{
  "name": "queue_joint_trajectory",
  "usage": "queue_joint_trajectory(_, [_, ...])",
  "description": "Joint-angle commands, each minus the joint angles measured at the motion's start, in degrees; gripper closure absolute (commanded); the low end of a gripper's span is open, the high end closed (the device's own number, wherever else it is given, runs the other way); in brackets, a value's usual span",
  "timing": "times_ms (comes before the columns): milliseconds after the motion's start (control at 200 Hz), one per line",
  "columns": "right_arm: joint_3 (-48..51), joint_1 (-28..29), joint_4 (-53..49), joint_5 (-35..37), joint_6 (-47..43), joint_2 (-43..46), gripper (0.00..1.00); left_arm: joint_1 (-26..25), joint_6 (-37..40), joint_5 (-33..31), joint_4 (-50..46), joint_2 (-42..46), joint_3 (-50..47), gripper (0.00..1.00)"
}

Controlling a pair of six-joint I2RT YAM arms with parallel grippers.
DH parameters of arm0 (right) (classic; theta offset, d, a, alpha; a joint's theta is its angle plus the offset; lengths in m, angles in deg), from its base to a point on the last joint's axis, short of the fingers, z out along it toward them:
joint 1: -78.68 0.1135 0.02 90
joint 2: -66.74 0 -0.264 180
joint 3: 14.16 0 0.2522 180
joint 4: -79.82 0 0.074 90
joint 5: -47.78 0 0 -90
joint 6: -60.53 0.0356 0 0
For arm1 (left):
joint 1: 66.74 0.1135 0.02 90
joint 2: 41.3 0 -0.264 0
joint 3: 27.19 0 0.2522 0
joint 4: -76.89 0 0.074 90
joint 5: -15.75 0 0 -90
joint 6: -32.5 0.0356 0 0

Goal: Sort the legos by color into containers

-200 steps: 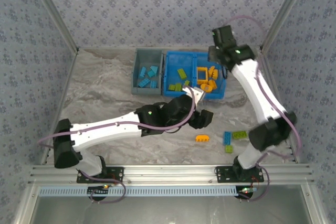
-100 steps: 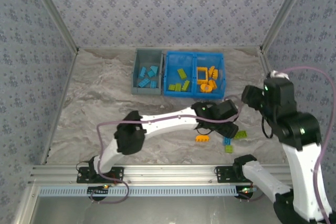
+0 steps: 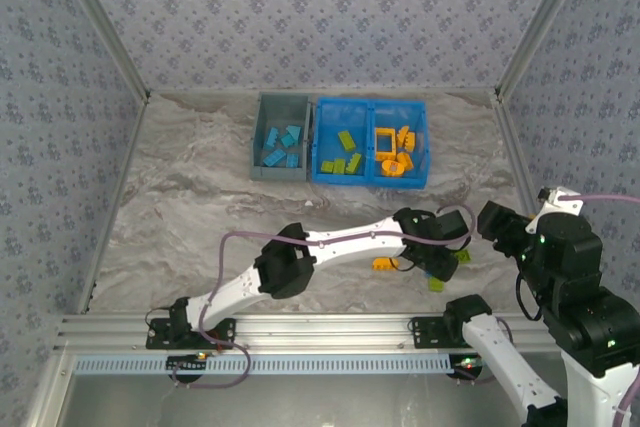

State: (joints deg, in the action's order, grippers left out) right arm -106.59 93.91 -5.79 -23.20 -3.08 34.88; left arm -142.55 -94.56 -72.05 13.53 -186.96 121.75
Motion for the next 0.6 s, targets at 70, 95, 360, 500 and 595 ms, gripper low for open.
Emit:
queue_joint_trajectory(70, [0.01,-0.23,-0.92,-0.8,1.35,-0.06,0.24,-0.39,-0.78,0.78,-2.06,-2.0,2.71,0.35])
queue_joint_trajectory(95, [0.1,-0.28,-0.98,-0.9,1.39,-0.05,0.24,-0.4,-0.72,0.88,-2.18,-2.3,2.92,0.37])
queue_joint_trajectory(360, [1.19,-0.28,-0.37,-1.99,2.17,-0.05,0.25,-0.37,-0.41,-0.5,-2.65,-4.81,5.46,0.44])
queue_joint_trajectory(500, [2.12,-0.23,0.05,-2.67,2.63,-0.05,0.26,-0.27,-0.36,-1.66,-4.45,-6.85,8.7,0.45])
queue_joint_trajectory(595, [2.33,-0.21,0.14,-2.75,2.79,-0.05,0.27,-0.15,-0.14,-3.78,-5.44,-6.93,8.99,0.5])
